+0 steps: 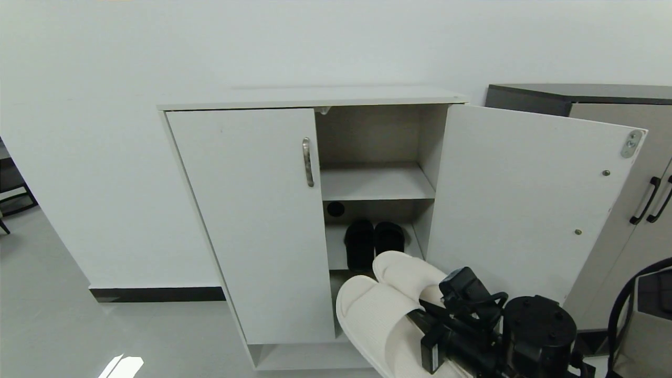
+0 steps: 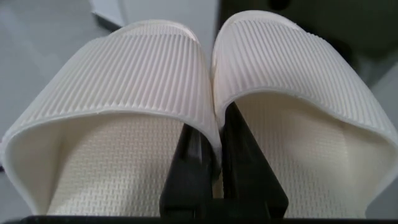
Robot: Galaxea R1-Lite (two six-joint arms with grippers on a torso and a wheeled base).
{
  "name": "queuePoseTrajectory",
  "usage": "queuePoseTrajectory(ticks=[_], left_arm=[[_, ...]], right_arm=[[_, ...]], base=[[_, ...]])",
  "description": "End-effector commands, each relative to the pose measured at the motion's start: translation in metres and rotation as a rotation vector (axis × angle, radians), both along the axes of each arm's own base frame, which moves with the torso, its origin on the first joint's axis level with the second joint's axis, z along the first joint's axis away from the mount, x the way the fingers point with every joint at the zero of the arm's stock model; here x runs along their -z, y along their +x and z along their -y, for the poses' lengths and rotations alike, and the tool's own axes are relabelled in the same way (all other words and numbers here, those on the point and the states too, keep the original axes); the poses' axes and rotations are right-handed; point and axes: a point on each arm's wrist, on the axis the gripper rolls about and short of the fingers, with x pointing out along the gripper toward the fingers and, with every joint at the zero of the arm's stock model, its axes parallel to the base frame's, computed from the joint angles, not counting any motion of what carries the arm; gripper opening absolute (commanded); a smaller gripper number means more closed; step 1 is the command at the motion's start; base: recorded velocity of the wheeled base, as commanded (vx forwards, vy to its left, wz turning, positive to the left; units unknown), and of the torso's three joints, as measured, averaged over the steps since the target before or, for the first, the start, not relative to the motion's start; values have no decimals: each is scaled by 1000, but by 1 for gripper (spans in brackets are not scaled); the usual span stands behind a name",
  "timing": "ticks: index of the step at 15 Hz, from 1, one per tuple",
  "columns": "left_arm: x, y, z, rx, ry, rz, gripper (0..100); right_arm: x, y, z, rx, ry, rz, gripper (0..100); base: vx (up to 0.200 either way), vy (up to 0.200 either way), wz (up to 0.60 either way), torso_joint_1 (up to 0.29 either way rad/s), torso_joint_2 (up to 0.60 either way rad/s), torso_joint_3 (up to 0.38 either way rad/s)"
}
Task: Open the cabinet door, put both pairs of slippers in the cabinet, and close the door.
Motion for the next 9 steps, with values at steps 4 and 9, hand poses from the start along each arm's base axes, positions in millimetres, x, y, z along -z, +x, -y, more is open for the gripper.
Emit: queuePoseTrajectory(ticks=[4, 9], left_arm=[[0, 0, 0, -6, 2, -1, 0], [0, 0, 0, -2, 3, -1, 0]], right_arm=[[-22, -2, -14, -57, 117, 29, 0], [-108, 19, -45, 252, 89, -106, 0]], base=[[0, 0, 0, 0, 0, 0], [0, 0, 0, 0, 0, 0]])
